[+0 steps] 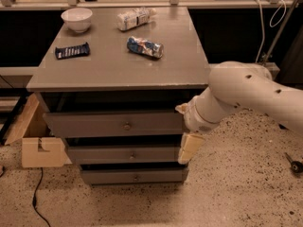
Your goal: Open top drawer
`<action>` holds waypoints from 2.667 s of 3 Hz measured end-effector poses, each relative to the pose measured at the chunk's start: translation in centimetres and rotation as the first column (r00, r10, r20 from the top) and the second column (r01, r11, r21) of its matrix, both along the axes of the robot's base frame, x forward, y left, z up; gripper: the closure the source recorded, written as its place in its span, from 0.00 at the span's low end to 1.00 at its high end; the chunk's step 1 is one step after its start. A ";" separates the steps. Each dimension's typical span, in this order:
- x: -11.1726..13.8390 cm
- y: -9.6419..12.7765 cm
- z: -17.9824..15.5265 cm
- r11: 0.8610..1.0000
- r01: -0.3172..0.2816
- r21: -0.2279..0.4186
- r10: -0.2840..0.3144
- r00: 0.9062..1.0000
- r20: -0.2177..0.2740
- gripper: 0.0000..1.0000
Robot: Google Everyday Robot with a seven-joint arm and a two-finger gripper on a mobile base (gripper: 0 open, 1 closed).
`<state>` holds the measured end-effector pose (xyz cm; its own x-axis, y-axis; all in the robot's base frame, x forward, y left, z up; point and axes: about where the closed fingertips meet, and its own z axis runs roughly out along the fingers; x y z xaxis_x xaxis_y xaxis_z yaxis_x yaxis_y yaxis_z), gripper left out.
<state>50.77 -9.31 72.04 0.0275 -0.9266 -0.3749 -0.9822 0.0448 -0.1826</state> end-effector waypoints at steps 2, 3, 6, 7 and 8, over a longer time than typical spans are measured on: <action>5.2 3.2 -1.6 0.994 -0.101 -0.047 0.105 0.990 0.096 0.00; 7.8 4.0 -2.8 0.991 -0.107 -0.075 0.114 0.990 0.087 0.00; 10.4 2.6 -8.7 0.989 0.091 -0.117 -0.085 0.995 0.058 0.38; 10.0 2.0 -8.8 0.985 0.123 -0.119 -0.117 0.991 0.058 0.61; 10.1 2.0 -8.1 0.985 0.123 -0.119 -0.117 0.991 0.058 0.84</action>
Offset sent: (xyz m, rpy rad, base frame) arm 0.0890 0.0484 -0.0258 -0.0605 -0.1243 0.1498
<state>60.82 -7.26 63.99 -0.0707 -0.9631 -0.2597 -0.9602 0.1362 -0.2438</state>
